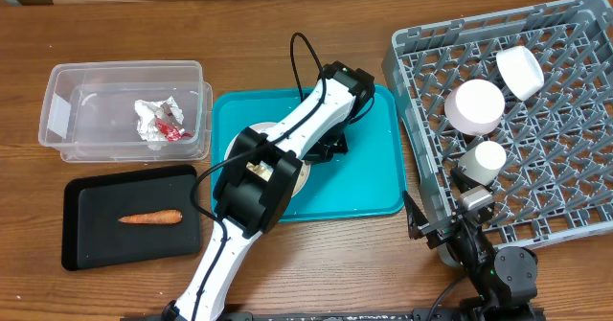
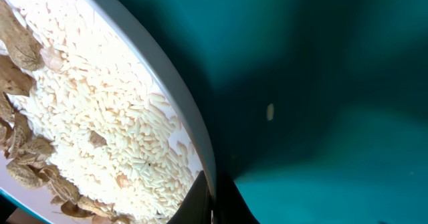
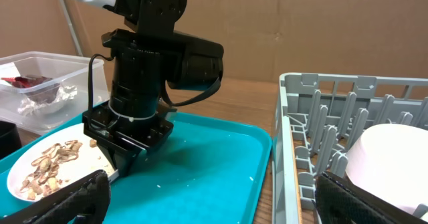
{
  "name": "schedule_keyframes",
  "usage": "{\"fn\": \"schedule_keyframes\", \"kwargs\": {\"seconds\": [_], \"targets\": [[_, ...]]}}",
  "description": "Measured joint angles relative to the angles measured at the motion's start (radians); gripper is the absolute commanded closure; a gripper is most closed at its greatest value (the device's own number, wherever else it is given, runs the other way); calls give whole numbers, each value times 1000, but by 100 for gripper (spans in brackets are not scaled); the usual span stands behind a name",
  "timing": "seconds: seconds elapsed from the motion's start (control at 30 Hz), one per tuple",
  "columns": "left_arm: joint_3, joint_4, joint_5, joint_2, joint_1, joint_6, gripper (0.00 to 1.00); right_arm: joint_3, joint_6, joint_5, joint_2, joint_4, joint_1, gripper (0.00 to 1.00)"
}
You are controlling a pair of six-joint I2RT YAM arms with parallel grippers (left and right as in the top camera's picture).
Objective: Sort waste into correct bins and load items into the dishwasher
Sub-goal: 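Grasp the rim of the white plate with the left gripper and lift, then tilt the plate over the black tray to dump the food scraps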
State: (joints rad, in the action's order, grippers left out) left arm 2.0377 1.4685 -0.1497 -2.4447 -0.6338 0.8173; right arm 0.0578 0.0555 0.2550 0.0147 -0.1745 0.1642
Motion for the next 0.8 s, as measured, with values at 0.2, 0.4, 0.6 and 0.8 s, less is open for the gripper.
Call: {"fn": "schedule_keyframes", "kwargs": {"seconds": [0.2,0.4,0.6,0.8], "targets": [[-3,53,-14,30,-13,-1,96,0,0,0,0,0,0,0],[-5,111,-57,212,-63,-5,96,0,0,0,0,0,0,0],[-4,159,-76,411,-53,-8,96,0,0,0,0,0,0,0],[-4,217,-73,510,67,-53,95,0,0,0,0,0,0,0]]}}
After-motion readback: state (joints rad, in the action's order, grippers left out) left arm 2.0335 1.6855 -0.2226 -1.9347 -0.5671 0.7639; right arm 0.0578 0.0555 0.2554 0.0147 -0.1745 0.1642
